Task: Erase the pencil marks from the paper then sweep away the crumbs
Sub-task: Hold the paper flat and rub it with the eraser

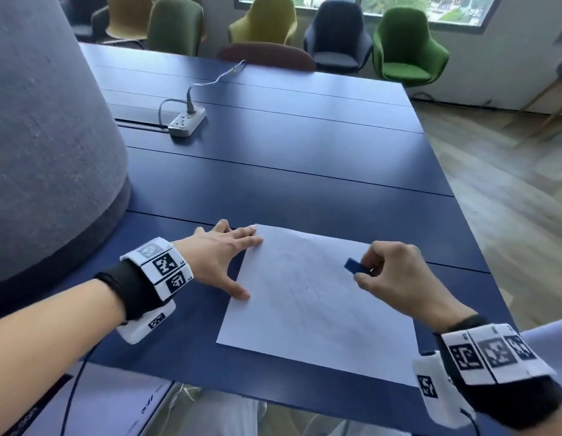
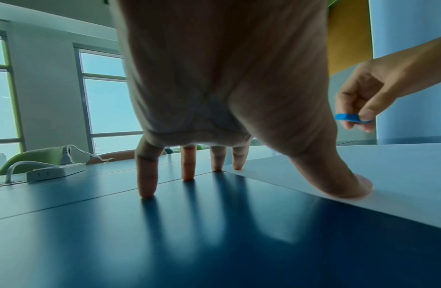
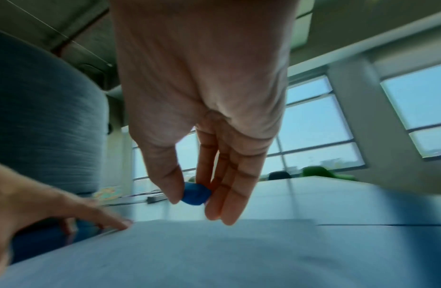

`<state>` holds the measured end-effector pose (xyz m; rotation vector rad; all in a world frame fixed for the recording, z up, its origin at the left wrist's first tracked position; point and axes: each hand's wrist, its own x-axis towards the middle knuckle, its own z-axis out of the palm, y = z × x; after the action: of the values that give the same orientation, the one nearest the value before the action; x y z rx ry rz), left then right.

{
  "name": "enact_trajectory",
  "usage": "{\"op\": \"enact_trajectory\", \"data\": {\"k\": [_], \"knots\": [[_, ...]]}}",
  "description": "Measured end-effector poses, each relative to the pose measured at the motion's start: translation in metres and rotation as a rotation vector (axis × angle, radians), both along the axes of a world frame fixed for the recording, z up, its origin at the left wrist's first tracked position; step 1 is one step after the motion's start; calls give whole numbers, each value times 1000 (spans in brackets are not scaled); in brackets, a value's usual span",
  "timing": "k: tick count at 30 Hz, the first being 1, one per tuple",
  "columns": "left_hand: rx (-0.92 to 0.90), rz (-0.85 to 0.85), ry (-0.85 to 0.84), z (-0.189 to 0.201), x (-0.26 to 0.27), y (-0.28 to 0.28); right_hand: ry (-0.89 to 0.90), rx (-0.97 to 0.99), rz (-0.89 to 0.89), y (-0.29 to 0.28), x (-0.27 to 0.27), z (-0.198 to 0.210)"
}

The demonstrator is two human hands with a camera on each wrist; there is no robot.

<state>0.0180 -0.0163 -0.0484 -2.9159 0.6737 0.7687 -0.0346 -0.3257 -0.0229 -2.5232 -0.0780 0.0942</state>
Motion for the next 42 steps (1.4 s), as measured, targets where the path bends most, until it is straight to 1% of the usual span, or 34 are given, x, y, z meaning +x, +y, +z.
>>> {"op": "enact_trajectory", "data": {"k": [3,7,8,10,12,14,18,20,22,24,26,30,32,36,40,42], "knots": [[9,-26,-34,-2,2,2,107,67,84,40,19,-4],[31,-45,-46,-5,3,2,442,376,239,76,27,-11],[29,-48,-55,-5,3,1,498,408,290,82,26,-13],[22,-48,-62,-6,3,2,528,394,392,94,27,-21],[18,-53,-65,-7,4,3,508,367,423,101,35,-29],[14,-58,-66,-8,3,3,467,376,383,102,50,-36],[2,-70,-65,-7,4,3,272,376,194,84,92,-36],[7,-74,-74,-6,5,4,244,393,119,74,104,-36],[13,-75,-85,-7,5,4,245,374,146,74,104,-40],[17,-74,-90,-8,5,4,252,306,226,81,96,-41],[20,-76,-86,-8,6,4,246,253,264,89,94,-41],[22,-85,-87,-7,6,5,172,268,201,91,103,-41],[20,-86,-90,-7,6,4,127,219,202,92,99,-43],[20,-82,-75,-6,8,3,154,91,345,98,83,-42],[12,-80,-59,-4,8,1,67,1,285,97,101,-37],[7,-77,-56,-4,8,1,75,-7,288,96,105,-38]]}}
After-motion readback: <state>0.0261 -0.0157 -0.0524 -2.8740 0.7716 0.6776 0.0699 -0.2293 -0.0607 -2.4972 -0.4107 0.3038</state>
